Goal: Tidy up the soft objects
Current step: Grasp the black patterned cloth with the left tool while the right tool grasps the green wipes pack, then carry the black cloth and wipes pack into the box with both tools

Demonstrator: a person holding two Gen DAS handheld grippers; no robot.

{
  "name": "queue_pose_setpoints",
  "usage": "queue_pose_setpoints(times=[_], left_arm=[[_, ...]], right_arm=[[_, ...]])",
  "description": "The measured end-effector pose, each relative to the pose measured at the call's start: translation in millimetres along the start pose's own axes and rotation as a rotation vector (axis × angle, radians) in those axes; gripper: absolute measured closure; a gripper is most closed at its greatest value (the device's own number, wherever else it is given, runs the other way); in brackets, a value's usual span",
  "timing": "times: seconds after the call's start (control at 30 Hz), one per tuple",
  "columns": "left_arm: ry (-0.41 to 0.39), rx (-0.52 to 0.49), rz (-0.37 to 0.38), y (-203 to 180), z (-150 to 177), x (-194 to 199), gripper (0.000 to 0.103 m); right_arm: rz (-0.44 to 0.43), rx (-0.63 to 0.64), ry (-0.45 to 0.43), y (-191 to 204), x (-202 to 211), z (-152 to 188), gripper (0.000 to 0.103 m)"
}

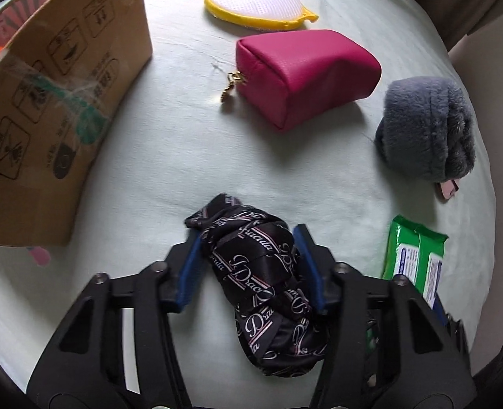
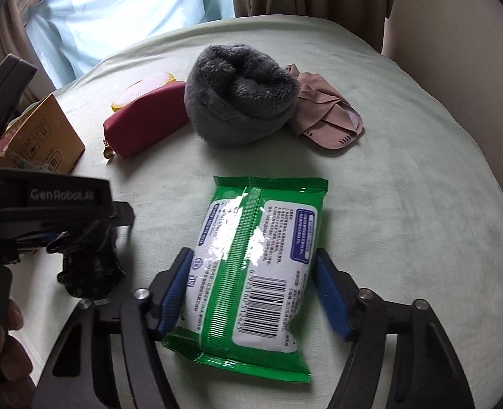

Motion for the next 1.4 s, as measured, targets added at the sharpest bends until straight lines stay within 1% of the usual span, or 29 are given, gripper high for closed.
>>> queue_pose_setpoints(times=[0.17,0.23,0.3,0.4,0.57,0.73,0.9,1.0,1.07,1.23,1.4], left_arm=[[-0.016,-0.04,0.004,4.6,2.6,1.9,0.065],[-0.02,-0.04,0.008,4.0,2.1,3.6,0.067],[-0.02,-0.033,0.017,5.1,2.6,6.0,0.068],[-0.016,-0.027,0.033,5.7,1.0,12.1,0.069],[-0.016,-0.008,0.053,9.0,-8.2,26.2,0.069],[-0.047,-0.037,0.089,-4.8,-22.2,55.3,0.069],[-0.099,-0.062,0.139,-18.3,-49.5,101.7,0.069],[-0.156,-0.09,0.175,-25.3,-71.1,142.2,0.069],[-0.192,-0.103,0.193,-32.0,-79.6,167.0,0.069],[-0.266,-0.118,0.246,-28.7,-116.8,232.2,0.069],[-0.344,-0.152,0.269,-7.1,-146.9,298.8,0.069]], right_arm=[[-0.004,0.007,0.002,3.6,0.1,-0.1,0.05],[-0.008,0.002,0.002,4.3,0.4,-1.3,0.052],[-0.015,-0.005,-0.003,4.8,2.3,-3.7,0.058],[-0.035,-0.021,0.008,3.1,4.4,-8.0,0.062],[-0.034,-0.027,-0.005,-0.8,18.0,-20.3,0.064],[-0.026,-0.025,-0.035,-3.8,41.7,-42.6,0.064],[-0.012,-0.015,-0.091,-0.3,80.9,-78.9,0.064],[-0.007,-0.002,-0.14,7.2,113.6,-110.1,0.064],[-0.001,0.006,-0.17,13.5,136.2,-131.0,0.064],[0.011,0.002,-0.245,36.8,196.1,-179.8,0.064],[0.008,0.003,-0.297,72.9,245.5,-215.7,0.064]])
Point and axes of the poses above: each gripper's, at about its wrist camera, not at the fingertips, and x roughly against the way its jaws point, y to its left, z to its underside, the point moved 10 cm from there along -x, roughly the way its jaws point, and after that the axes turned 9 degrees about -y, right-handed, at the moved point
